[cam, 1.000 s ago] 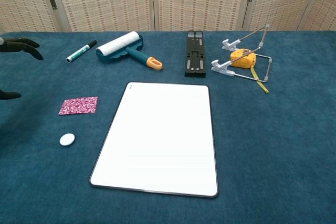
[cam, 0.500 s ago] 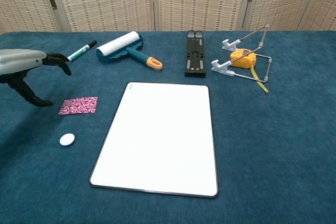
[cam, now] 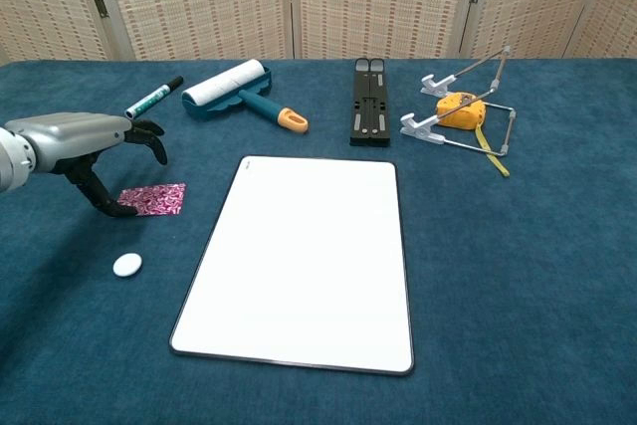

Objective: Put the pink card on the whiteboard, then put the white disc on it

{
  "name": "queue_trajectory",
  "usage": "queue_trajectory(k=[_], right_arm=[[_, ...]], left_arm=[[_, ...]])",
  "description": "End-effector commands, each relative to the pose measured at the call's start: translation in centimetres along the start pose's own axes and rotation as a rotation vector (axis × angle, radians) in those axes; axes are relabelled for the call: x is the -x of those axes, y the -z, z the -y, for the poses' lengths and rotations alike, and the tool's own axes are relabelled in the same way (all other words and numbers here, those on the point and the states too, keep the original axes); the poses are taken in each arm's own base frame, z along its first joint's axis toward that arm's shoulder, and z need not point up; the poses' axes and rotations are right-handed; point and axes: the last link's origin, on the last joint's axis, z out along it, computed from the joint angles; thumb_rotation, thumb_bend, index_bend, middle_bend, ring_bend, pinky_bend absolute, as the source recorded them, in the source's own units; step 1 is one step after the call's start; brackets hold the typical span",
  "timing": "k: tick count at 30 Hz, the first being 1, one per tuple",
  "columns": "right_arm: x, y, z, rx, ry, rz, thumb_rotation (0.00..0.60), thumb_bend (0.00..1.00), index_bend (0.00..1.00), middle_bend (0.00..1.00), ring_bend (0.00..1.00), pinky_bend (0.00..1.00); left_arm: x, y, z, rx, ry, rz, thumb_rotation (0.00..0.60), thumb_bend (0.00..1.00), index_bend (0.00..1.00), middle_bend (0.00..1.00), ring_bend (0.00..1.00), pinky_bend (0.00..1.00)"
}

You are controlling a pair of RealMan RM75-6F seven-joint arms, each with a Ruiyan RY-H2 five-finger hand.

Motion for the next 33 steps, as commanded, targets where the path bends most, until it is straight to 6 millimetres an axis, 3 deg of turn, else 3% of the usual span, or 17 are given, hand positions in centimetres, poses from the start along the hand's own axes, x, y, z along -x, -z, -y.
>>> queue_trajectory(k=[1, 33], right_arm=[[0.0, 0.1, -0.1, 0.002, 0.001, 0.000, 0.600, 0.36, 0.00, 0.05, 0.07, 0.00], [0.2, 0.4, -0.8, 0.025, -0.011, 0.001, 0.600, 0.36, 0.00, 0.05, 0.07, 0.00]], left_arm=[[0.3, -0.3, -0.2, -0.005, 0.001, 0.005, 0.600, 0.28, 0.28, 0.05, 0.05, 0.00], [1.4, -1.8, 0.2, -0.062, 0.018, 0.047, 0.600, 0.29, 0.34, 0.06, 0.06, 0.00]])
